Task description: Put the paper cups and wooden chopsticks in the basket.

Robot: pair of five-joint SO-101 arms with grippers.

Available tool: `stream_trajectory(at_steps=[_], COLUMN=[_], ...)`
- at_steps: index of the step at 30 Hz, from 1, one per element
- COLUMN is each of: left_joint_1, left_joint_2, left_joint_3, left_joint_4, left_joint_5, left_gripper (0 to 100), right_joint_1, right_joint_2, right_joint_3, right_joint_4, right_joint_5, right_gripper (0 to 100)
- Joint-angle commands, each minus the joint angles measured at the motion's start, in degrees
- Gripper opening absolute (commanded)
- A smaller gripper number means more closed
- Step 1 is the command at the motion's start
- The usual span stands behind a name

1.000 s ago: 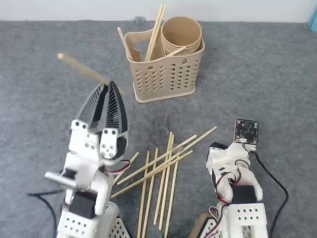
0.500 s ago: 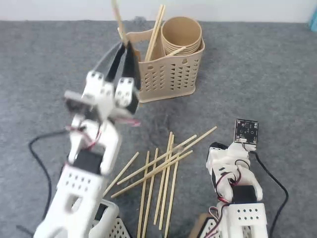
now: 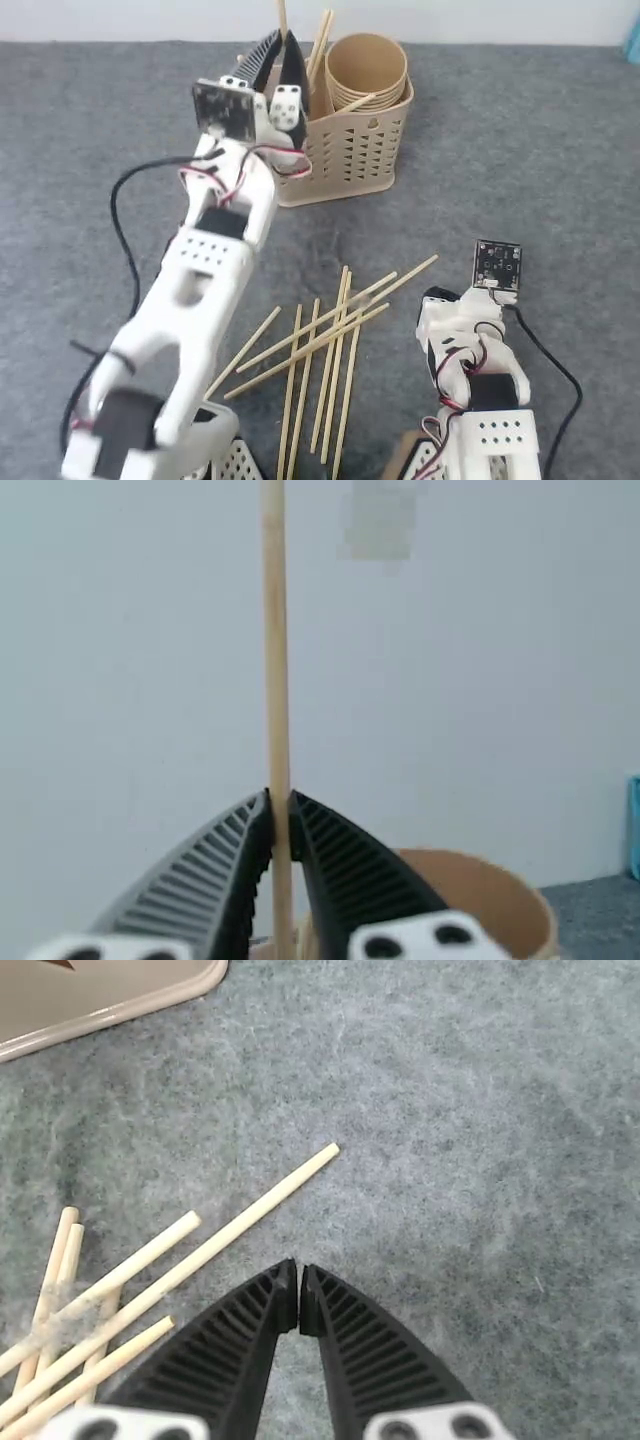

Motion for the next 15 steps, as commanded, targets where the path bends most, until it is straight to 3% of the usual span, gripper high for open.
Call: stream_trajectory(at_steps=[1, 4, 10, 15], left_joint_1=[-3.5, -5.0, -5.3, -4.9], left_joint_2=[7.3, 8.9, 4.6, -5.0], left_joint_3=[-6.7, -7.3, -2.8, 4.2], left_joint_4=[-1.9, -1.9, -1.4, -1.4], left_joint_5=[0.7, 0.9, 8.6, 9.1], left_gripper=[1, 3, 19, 13], right_joint_1=[0.4, 0.3, 0.3, 0.3], right_joint_2=[-0.9, -0.9, -0.9, -0.9], right_joint_3=[1.2, 1.2, 1.2, 1.2], right_joint_4=[-0.2, -0.3, -0.9, -1.0], right_joint_5=[0.8, 0.8, 0.9, 0.9], right_gripper=[2.9, 2.9, 3.0, 3.0])
